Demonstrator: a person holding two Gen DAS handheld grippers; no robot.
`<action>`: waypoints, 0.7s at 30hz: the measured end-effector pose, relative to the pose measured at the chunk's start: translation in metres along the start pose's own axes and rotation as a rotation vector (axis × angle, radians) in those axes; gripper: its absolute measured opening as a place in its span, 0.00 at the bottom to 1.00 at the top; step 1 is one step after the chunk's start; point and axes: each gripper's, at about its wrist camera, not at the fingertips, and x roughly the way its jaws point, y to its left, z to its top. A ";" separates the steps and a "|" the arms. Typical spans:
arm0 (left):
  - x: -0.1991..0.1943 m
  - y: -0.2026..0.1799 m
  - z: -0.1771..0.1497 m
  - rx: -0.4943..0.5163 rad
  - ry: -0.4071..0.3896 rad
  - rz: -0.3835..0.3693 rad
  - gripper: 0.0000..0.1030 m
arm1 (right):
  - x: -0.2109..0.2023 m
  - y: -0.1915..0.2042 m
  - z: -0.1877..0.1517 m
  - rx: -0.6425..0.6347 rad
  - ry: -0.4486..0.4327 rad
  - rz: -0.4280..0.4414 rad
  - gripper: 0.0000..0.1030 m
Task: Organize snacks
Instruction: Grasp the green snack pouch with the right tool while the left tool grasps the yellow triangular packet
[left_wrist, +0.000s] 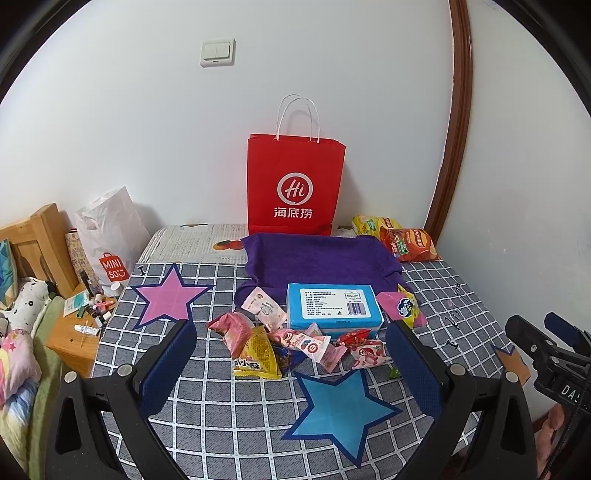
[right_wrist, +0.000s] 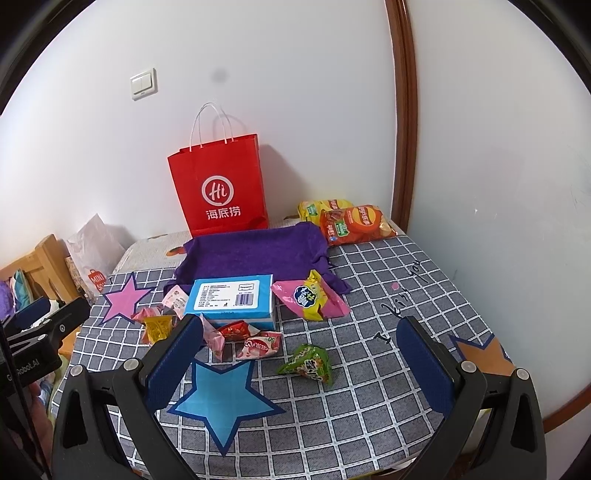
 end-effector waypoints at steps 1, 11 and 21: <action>0.002 0.000 0.000 -0.001 0.002 -0.001 1.00 | 0.001 0.000 0.000 0.000 -0.001 -0.003 1.00; 0.039 0.006 -0.001 -0.021 0.060 0.013 1.00 | 0.034 -0.009 -0.005 0.003 0.060 -0.008 1.00; 0.093 0.025 -0.015 -0.044 0.156 0.029 1.00 | 0.100 -0.027 -0.034 0.024 0.184 -0.009 0.95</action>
